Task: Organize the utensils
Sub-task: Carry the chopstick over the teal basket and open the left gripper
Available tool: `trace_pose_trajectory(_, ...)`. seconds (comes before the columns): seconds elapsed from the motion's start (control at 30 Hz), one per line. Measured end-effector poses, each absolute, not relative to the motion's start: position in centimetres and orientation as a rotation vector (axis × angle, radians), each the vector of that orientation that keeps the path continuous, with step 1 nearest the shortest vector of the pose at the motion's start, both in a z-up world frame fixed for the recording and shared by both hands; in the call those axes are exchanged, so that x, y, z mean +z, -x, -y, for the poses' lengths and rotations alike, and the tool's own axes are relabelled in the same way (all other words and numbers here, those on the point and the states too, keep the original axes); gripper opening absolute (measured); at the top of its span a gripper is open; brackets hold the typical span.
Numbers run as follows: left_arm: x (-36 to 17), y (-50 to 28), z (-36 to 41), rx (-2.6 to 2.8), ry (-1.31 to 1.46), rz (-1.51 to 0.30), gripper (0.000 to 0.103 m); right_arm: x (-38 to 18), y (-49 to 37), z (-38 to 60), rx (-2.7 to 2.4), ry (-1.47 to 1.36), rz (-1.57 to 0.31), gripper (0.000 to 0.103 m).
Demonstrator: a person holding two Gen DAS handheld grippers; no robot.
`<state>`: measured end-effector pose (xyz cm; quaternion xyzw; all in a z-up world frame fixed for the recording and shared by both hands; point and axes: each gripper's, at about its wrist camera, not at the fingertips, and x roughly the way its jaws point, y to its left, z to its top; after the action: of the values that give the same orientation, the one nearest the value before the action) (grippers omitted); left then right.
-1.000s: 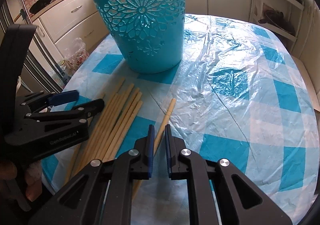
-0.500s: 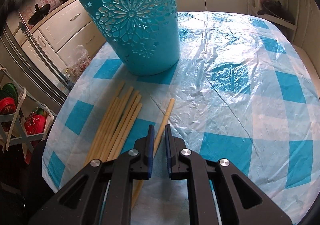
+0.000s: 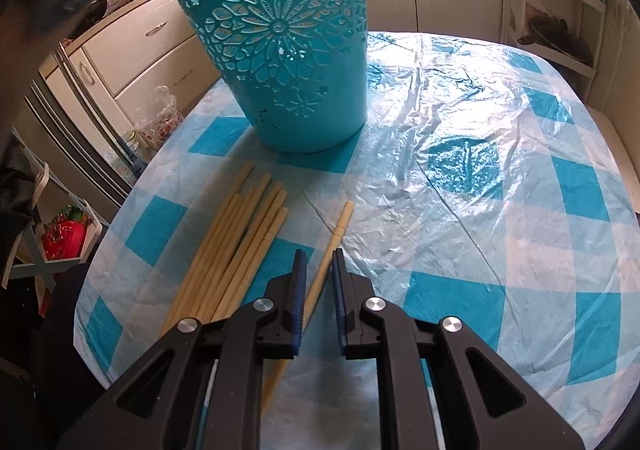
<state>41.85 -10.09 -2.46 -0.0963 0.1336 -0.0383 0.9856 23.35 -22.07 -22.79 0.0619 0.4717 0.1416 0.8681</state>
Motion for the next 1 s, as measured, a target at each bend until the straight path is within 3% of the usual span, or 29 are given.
trace_pose_trajectory(0.5,-9.1,-42.6,10.9,-0.08,0.08,-0.455,0.008,-22.7,-23.5,21.3,0.308,-0.096,-0.982,0.023)
trace_pose_trajectory(0.57,-9.7,-42.2,10.8,-0.088,0.07,-0.484,0.015,-22.7,-23.4,21.2,0.311,-0.087,-0.981,0.025)
trace_pose_trajectory(0.7,-9.6,-39.4,9.2,-0.06,0.077,-0.476,0.064,-22.7,-23.3,21.5,0.311,-0.097,-0.991,0.025)
trace_pose_trajectory(0.73,-9.5,-38.3,8.5,-0.048,0.083,-0.458,0.071,-22.7,-23.2,21.7,0.31,-0.107,-0.996,0.025)
trace_pose_trajectory(0.83,-9.4,-35.3,6.8,-0.035,0.088,-0.418,0.083,-22.7,-23.0,22.3,0.3,-0.141,-1.009,0.025)
trace_pose_trajectory(1.0,-11.7,-31.9,3.9,0.009,0.113,-0.412,0.087,-22.6,-23.1,22.0,0.254,-0.154,-1.022,0.025)
